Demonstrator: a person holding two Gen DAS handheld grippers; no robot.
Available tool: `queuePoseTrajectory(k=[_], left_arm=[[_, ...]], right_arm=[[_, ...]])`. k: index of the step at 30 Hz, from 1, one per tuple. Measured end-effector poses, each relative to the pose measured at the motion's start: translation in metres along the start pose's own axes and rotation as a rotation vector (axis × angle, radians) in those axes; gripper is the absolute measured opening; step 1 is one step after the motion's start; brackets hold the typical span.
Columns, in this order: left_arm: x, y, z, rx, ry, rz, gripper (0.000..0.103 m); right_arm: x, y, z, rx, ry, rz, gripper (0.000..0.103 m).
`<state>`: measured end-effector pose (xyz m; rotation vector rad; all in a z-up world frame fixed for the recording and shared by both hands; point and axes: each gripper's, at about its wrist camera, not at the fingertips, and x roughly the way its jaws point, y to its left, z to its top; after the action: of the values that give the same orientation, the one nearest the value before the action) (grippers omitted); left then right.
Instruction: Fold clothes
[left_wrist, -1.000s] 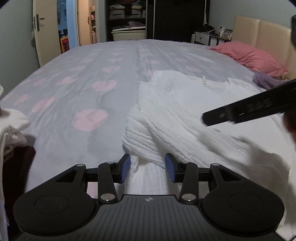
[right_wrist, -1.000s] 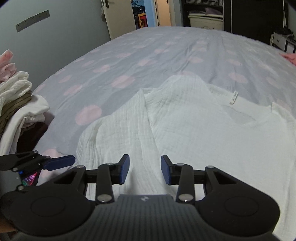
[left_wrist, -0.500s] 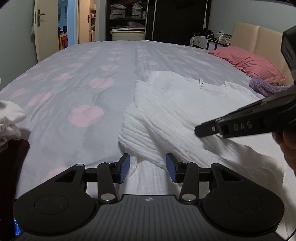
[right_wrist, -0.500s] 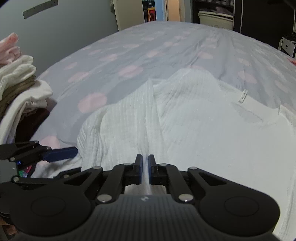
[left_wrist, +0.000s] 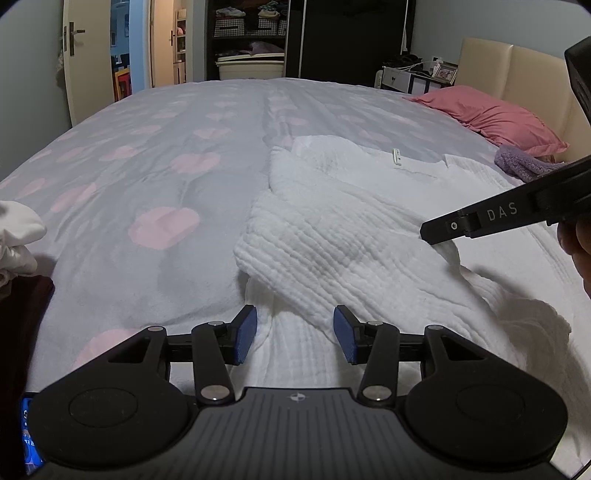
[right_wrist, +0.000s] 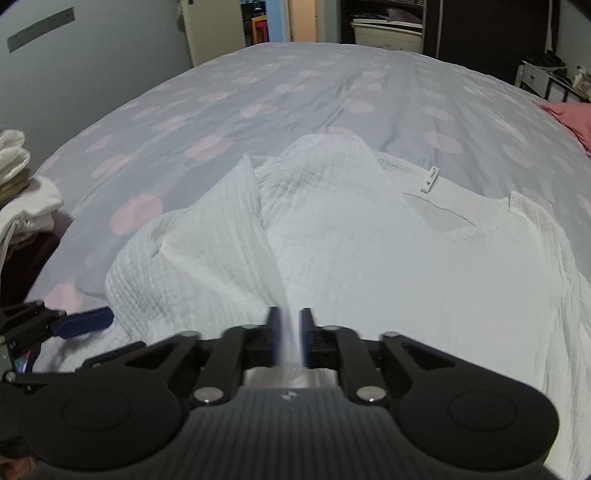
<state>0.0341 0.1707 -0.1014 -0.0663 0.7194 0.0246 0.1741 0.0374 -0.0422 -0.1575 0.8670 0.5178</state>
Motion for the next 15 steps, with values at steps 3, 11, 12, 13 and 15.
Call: queuePoseTrajectory(k=[3,11,12,13,15], left_arm=[[-0.001,0.002,0.001,-0.003,-0.011,0.007,0.044],[-0.003,0.007,0.002,-0.020,-0.046,0.018,0.044],[-0.004,0.009,0.001,-0.029,-0.054,0.015,0.044],[-0.004,0.011,0.001,-0.037,-0.062,0.011,0.044],[-0.003,0.010,0.001,-0.032,-0.060,-0.004,0.044]], right_arm=[[-0.005,-0.002,0.002,0.020,-0.031,0.003,0.030],[-0.008,-0.002,0.013,0.045,-0.078,0.073,0.037],[-0.006,-0.001,0.015,0.043,-0.076,0.079,0.037],[-0.003,0.001,0.018,0.039,-0.072,0.090,0.037],[0.004,0.007,0.023,0.031,-0.065,0.113,0.037]])
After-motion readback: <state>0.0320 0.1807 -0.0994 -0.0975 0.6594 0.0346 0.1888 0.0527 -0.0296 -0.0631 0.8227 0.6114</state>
